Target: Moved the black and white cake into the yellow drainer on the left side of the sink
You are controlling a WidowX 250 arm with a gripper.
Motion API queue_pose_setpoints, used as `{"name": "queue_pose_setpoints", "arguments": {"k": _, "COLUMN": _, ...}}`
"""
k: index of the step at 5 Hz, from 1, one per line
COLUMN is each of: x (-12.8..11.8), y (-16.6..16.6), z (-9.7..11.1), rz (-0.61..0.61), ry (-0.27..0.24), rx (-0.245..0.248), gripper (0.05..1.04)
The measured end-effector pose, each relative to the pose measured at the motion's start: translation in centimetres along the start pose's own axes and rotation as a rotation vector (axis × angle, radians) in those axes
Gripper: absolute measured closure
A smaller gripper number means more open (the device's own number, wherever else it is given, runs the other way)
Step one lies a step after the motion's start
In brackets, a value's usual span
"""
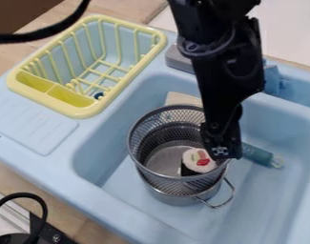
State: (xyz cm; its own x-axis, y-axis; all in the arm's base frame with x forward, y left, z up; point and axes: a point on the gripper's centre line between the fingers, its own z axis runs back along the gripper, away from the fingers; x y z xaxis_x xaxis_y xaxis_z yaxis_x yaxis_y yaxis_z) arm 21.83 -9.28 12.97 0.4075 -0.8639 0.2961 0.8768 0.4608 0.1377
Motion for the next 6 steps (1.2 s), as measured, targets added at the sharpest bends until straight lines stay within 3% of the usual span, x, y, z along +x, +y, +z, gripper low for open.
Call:
{"name": "queue_pose_setpoints", "arguments": {"k": 1, "x": -0.3, "y": -0.3, "z": -0.3, "rz": -0.001, "ry": 0.014, "rx": -0.018, "gripper": 0.084}}
{"name": "queue_pose_setpoints", "arguments": {"k": 2, "x": -2.1, "y": -0.4, "z": 0.1, "rz": -0.006, "ry": 0.076, "rx": -0.082, "gripper": 0.084}}
{"name": "queue_pose_setpoints", "arguments": {"k": 4, "x": -3.5, "y": 0.6, "z": 0.6, "rz": 0.008, "ry": 0.103, "rx": -0.126, "gripper": 0.084}}
{"name": "queue_pose_setpoints", "arguments": {"k": 5, "x": -3.2, "y": 0.7, "z": -1.3, "rz": -0.009, "ry": 0.11, "rx": -0.191, "gripper": 0.084}}
{"name": "queue_pose_setpoints", "arguments": {"k": 6, "x": -3.1, "y": 1.0, "z": -2.1, "rz": -0.016, "ry": 0.115, "rx": -0.2, "gripper": 0.084}}
